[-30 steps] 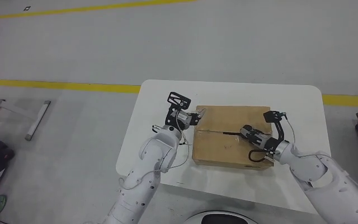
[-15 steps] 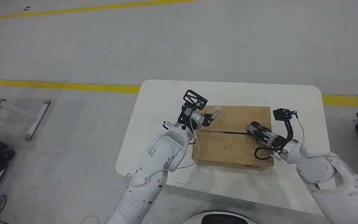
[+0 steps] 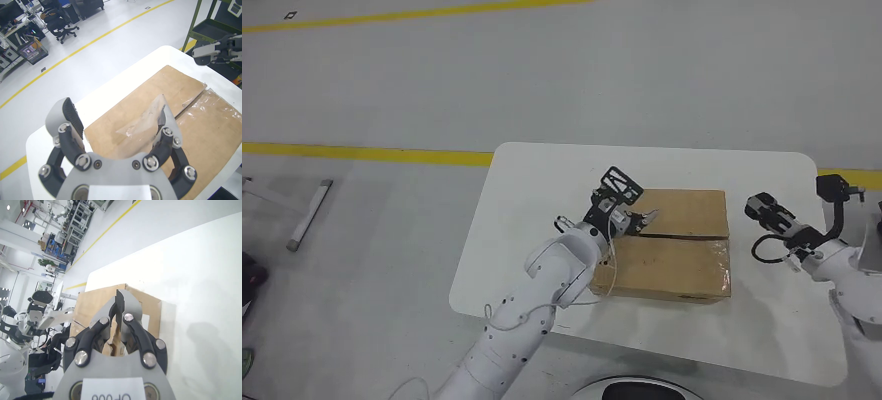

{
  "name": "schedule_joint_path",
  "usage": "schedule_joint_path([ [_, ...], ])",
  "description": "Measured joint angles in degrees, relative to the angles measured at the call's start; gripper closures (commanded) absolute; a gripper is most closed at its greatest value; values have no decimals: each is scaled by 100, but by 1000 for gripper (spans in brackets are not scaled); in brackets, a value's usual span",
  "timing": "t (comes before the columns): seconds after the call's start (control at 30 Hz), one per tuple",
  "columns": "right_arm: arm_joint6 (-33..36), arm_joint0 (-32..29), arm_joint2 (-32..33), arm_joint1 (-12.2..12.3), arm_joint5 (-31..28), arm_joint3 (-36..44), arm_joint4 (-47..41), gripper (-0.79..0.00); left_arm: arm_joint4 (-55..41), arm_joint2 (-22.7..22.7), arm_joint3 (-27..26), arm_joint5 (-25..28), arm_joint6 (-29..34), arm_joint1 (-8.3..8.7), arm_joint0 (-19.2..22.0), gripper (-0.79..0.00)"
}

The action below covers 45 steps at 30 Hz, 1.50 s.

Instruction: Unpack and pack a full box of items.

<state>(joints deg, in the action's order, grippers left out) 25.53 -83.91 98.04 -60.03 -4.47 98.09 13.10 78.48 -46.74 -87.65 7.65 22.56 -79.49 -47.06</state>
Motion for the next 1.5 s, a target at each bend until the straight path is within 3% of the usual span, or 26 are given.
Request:
schedule_joint_path([
  [0.37,17,-143,264,11,-65,-159,-109,0,-25,583,538,-94,131,-322,459,-785],
  [0.77,50,-225,502,11,-113,-226,-399,0,78,891,659,69,170,-553,595,-785],
  [0.83,194,-232,562,12,-161,-233,-649,-65,36,814,604,77,187,-557,577,-785],
  [0.97,825,-244,721,35,-484,-188,-1311,-351,-68,500,346,87,324,-514,453,-785],
  [1.0,975,-247,756,44,-571,-185,-1398,-379,-99,416,263,79,365,-500,412,-785],
  [1.03,1113,-248,786,55,-660,-177,-1445,-517,-136,330,167,69,407,-486,366,-785],
  [1.07,1271,-245,812,67,-780,-163,-1473,-582,-172,221,21,66,467,-467,306,-785],
  [1.1,1370,-243,825,77,-885,-144,-1454,-597,-188,142,-99,66,513,-452,258,-785],
  [1.2,1583,-249,818,99,-1251,-61,-1353,-582,-222,-104,-496,81,661,-402,83,-785],
  [1.27,1701,-261,775,114,-1506,29,-1194,-502,-229,-276,-765,99,761,-365,-47,-785],
  [1.5,1876,-353,517,139,-2159,433,-726,-419,-266,-1063,-1479,164,1300,-207,-557,-785],
])
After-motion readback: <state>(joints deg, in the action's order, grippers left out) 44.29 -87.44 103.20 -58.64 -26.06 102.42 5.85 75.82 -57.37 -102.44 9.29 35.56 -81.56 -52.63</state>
